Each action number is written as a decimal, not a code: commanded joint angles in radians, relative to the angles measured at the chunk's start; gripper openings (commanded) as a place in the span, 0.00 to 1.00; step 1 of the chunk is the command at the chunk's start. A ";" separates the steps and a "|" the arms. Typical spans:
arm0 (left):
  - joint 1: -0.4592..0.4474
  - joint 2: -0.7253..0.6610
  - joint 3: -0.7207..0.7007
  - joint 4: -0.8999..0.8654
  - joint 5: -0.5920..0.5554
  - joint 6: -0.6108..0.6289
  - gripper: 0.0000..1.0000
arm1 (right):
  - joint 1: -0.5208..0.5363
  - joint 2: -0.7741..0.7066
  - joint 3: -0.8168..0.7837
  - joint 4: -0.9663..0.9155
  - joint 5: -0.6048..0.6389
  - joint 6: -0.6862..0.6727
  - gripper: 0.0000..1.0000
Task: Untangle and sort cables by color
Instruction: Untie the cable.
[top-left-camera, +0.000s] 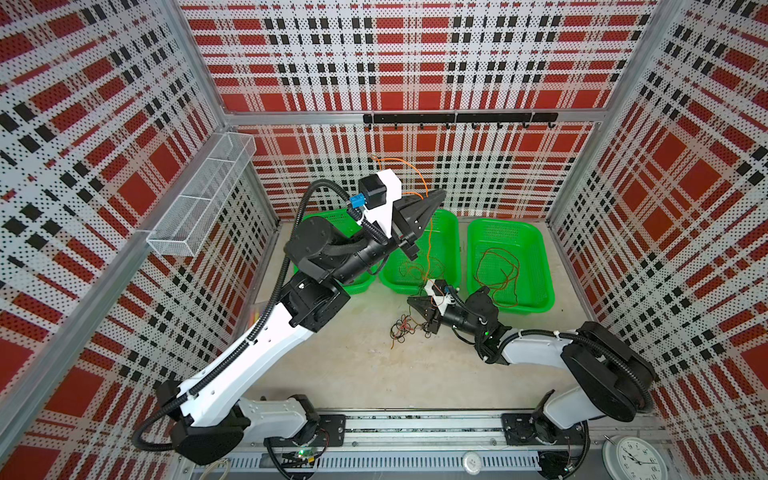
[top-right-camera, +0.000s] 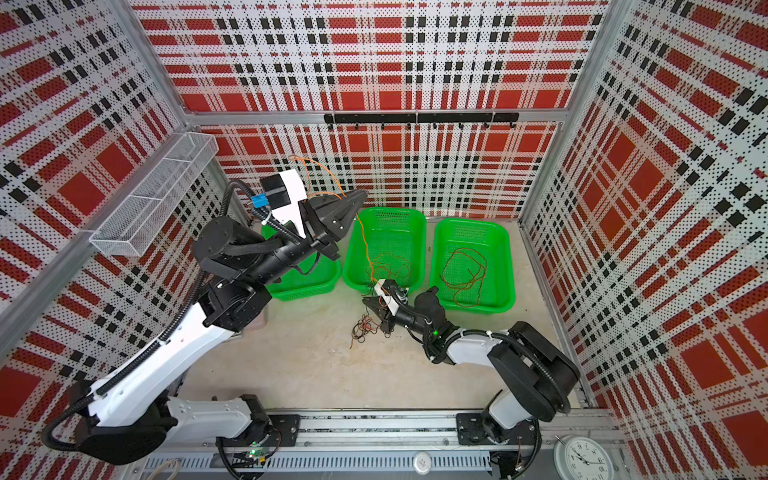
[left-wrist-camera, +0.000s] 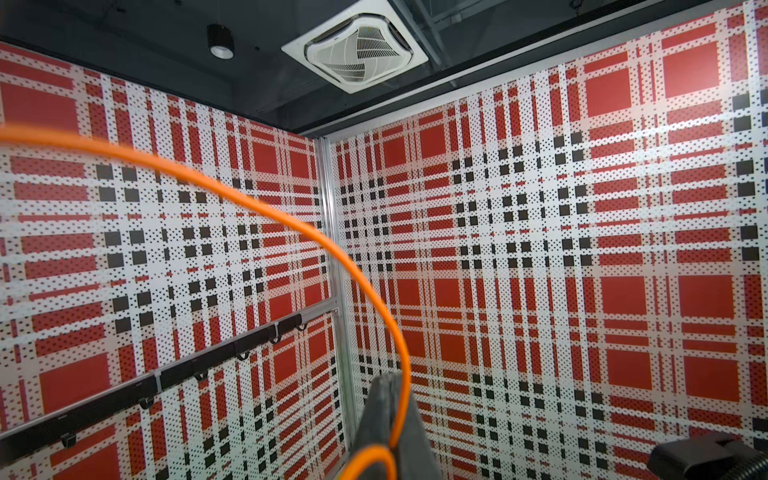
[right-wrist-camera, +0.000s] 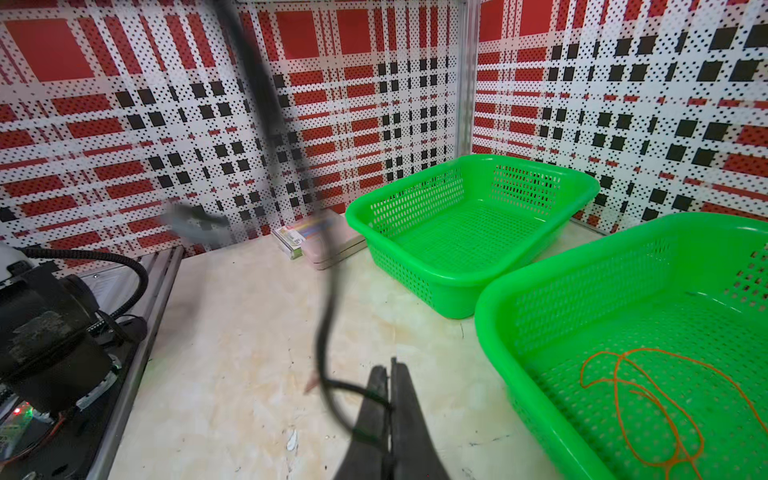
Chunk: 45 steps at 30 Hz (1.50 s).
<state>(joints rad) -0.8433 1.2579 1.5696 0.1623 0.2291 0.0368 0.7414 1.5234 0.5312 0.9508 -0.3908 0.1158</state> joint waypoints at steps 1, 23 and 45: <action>-0.001 0.011 0.047 -0.013 -0.023 0.042 0.00 | 0.003 0.010 -0.024 0.037 0.052 0.022 0.00; 0.150 0.017 0.131 0.030 -0.097 0.043 0.00 | 0.000 0.067 -0.119 -0.352 0.496 0.212 0.00; 0.286 0.012 0.173 0.022 -0.077 0.021 0.00 | -0.027 0.023 -0.164 -0.544 0.664 0.294 0.00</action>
<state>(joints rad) -0.5823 1.2835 1.7084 0.1711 0.1452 0.0692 0.7216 1.5482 0.3794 0.4713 0.2268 0.3885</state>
